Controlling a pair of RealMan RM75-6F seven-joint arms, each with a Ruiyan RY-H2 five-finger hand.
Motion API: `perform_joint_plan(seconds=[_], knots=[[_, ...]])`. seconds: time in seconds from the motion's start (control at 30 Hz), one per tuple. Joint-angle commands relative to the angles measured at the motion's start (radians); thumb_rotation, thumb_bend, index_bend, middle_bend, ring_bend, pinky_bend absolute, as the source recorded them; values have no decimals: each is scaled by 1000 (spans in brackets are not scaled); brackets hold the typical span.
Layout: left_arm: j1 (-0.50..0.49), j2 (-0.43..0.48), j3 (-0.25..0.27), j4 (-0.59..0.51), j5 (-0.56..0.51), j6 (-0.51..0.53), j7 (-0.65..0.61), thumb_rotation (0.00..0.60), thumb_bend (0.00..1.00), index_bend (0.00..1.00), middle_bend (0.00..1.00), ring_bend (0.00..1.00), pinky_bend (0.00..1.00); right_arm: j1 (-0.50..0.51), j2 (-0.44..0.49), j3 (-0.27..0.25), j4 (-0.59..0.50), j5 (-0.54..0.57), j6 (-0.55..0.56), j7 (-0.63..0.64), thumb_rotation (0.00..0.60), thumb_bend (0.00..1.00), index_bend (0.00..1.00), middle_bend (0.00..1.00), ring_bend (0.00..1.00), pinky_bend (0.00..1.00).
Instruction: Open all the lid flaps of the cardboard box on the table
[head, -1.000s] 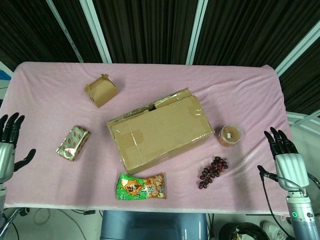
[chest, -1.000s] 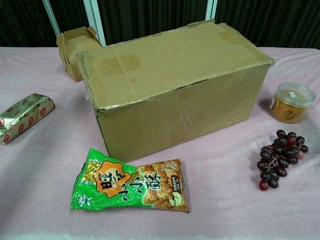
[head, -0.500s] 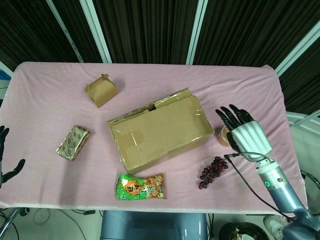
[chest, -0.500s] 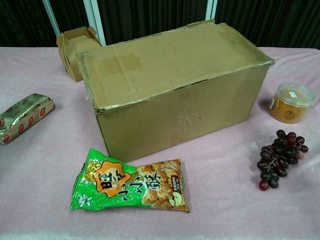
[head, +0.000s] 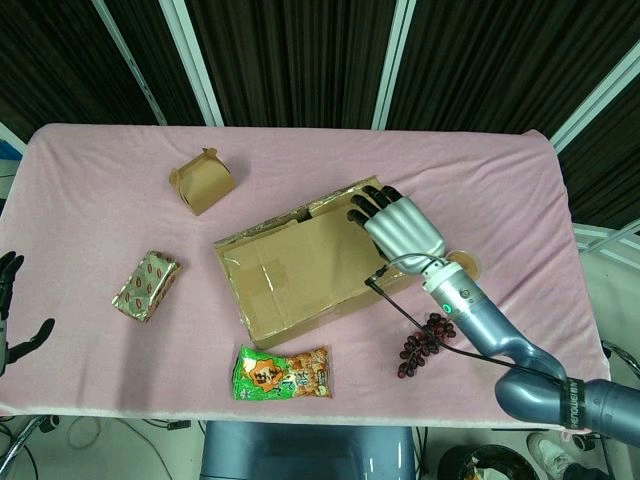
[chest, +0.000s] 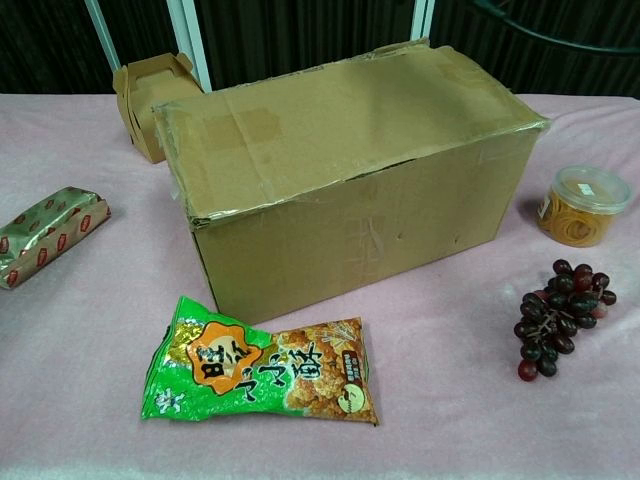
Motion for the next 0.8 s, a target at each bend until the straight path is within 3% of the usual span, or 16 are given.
perform_joint_plan(seconds=[0.03,0.4,0.8], knots=[[1,3,-3,-4,-3,-6,-8,600,203,15,50,9,12,82,-58,3,55,74,-49,-59,600,999,324,239,167,258],[-1,17,-18,-11,-24,-39,-45,600,204,16,54,9,12,229,-194,-33,205,221,-63,-141,600,999,325,244,167,258],[-2,28,-28,-20,-37,-64,-63,600,225,18,57,10,12,283,-268,-86,307,278,-58,-131,600,999,336,244,167,258]])
